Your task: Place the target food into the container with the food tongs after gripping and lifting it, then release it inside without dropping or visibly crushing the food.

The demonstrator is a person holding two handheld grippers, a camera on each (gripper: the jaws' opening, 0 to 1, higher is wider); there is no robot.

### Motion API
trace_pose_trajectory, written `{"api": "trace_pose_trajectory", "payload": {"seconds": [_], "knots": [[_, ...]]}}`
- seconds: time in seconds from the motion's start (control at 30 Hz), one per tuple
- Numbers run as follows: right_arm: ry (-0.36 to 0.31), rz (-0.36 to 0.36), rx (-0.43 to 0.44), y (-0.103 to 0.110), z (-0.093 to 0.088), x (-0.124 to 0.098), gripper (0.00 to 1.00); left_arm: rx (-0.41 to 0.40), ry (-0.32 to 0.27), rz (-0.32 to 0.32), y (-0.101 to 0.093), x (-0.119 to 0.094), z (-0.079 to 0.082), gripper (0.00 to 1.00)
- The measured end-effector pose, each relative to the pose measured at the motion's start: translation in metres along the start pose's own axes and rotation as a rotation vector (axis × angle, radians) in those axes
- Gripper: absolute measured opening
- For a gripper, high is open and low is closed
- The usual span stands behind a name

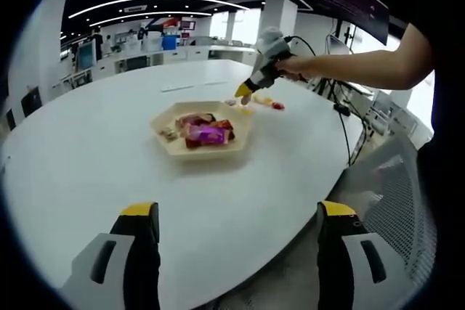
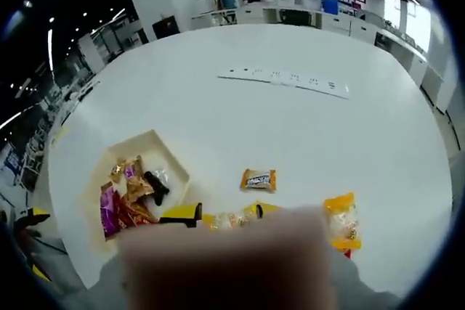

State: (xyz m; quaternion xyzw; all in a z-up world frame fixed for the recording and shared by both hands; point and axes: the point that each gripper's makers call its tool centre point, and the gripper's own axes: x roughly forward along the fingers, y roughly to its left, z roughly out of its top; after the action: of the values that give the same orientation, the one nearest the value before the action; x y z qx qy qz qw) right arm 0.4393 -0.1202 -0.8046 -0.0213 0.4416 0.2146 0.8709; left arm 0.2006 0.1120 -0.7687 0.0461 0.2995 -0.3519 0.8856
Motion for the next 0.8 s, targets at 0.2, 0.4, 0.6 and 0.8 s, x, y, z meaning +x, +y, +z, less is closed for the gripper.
{"api": "trace_pose_trajectory", "payload": {"seconds": [0.2,0.4,0.6,0.8], "knots": [[0.000,-0.012,-0.036,0.001,-0.001,0.006,0.30,-0.002,0.004,0.002,0.001,0.001,-0.001,0.87],[0.016,-0.005,-0.103,0.002,-0.004,0.011,0.32,-0.004,0.009,0.002,0.000,0.001,-0.002,0.87],[0.029,0.000,-0.117,-0.001,-0.009,0.010,0.34,-0.002,0.014,0.001,0.000,0.002,-0.003,0.87],[0.019,0.021,-0.108,0.000,-0.011,0.011,0.32,0.001,0.019,-0.002,-0.001,0.002,-0.004,0.87]]}}
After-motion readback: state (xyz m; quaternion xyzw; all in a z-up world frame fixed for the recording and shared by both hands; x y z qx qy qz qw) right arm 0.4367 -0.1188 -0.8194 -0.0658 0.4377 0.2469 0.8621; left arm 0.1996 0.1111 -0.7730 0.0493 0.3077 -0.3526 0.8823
